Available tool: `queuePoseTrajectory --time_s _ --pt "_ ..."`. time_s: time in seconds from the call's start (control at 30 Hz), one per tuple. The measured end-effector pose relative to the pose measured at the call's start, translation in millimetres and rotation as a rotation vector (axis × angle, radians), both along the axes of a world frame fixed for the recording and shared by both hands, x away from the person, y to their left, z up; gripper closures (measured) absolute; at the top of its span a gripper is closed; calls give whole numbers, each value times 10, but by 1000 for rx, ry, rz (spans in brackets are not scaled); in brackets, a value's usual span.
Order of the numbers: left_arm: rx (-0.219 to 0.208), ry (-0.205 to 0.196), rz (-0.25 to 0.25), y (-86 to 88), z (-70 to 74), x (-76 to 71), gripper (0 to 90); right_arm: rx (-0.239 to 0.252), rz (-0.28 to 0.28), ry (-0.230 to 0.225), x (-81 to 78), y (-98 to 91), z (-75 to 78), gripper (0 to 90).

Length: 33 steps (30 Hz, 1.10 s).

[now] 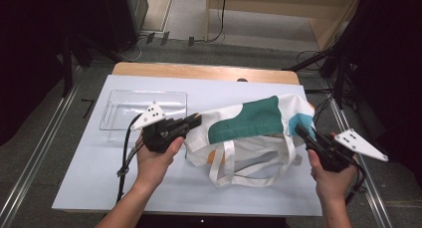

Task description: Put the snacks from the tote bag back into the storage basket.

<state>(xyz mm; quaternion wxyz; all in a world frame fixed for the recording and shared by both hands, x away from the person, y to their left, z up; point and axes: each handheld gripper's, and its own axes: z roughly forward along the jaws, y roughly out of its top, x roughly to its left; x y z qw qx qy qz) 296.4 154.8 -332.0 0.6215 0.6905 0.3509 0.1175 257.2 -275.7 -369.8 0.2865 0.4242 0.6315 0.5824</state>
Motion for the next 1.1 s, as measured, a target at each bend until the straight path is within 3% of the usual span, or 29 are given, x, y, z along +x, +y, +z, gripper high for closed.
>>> queuePoseTrajectory --time_s 0.1,0.13,0.2,0.23,0.27,0.43,0.5,0.57,0.6,0.67,0.73,0.8,0.83,0.9,0.93,1.03,1.1 --pt "13 6 10 -61 35 116 855 -13 -23 -17 -119 -29 -12 779" --pt "49 32 42 -114 -47 221 850 -43 -46 11 -182 -35 -130 774" --pt "86 69 54 -146 -150 301 805 -54 -59 76 -130 -48 -296 749" --pt "86 69 54 -146 -150 301 747 -49 -58 112 -95 -62 -355 708" --pt "102 97 82 -133 -224 321 685 -47 -61 136 -69 -81 -384 659" --pt "105 132 100 -52 -312 247 411 29 -71 138 12 -208 -267 340" --pt "94 153 114 -4 -365 184 320 50 -92 157 69 -251 -226 261" --pt "84 171 109 18 -409 149 284 47 -87 206 162 -253 -236 231" --pt "99 182 102 27 -494 93 293 41 -81 242 207 -233 -258 257" --pt "137 183 87 -5 -560 76 370 24 -73 285 274 -196 -317 415" --pt "148 186 72 -41 -571 90 532 35 -61 265 268 -150 -374 648" --pt "127 191 37 -65 -546 117 756 -8 -70 222 209 -87 -360 773" --pt "132 176 27 -94 -507 133 816 -20 -72 206 182 -71 -342 817" --pt "129 159 16 -125 -466 150 847 -15 -82 155 96 -73 -266 849" --pt "114 135 3 -173 -346 193 851 7 -78 139 58 -93 -228 859" --pt "62 107 -21 -212 -123 282 853 58 -99 69 -87 -176 -115 869" --pt "41 99 -30 -247 0 359 853 98 -105 47 -178 -226 -47 869"
